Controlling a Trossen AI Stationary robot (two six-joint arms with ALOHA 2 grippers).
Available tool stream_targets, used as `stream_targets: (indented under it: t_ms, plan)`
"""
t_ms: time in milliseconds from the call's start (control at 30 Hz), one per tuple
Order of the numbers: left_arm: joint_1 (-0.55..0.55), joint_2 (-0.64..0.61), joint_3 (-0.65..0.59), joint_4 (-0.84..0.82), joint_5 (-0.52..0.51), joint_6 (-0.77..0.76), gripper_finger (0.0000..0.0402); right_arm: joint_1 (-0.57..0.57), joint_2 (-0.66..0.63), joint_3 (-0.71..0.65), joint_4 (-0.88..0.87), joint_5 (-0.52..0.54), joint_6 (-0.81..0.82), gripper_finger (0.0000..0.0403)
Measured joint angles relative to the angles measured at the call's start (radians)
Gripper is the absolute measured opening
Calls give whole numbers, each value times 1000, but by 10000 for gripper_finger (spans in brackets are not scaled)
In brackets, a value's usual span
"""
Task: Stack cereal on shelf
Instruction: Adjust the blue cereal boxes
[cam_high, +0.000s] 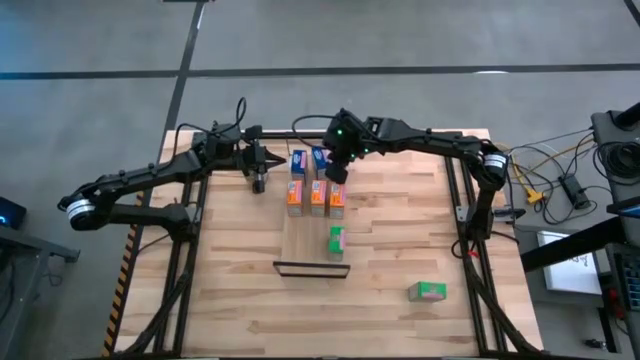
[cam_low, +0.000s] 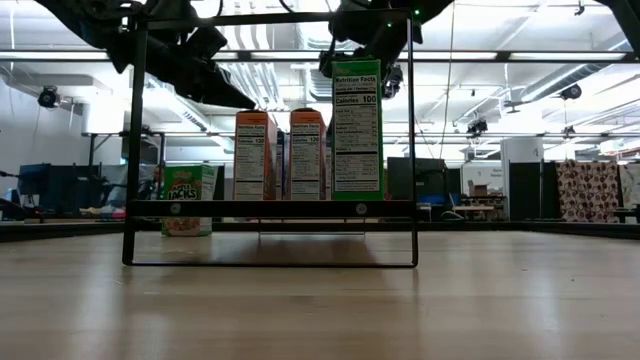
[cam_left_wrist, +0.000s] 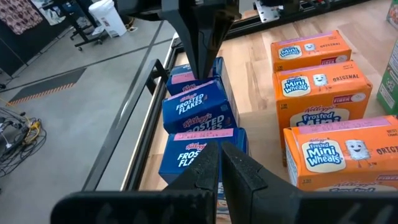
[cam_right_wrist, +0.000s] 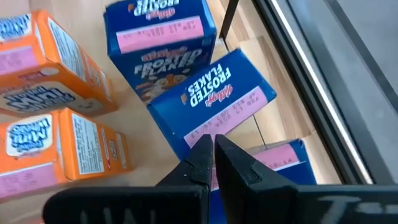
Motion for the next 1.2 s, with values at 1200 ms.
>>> stream_targets:
  t_ms: [1200]
  plan:
    - [0, 0, 0, -4, 0, 1, 0, -1, 23, -17, 223, 73, -102, 9]
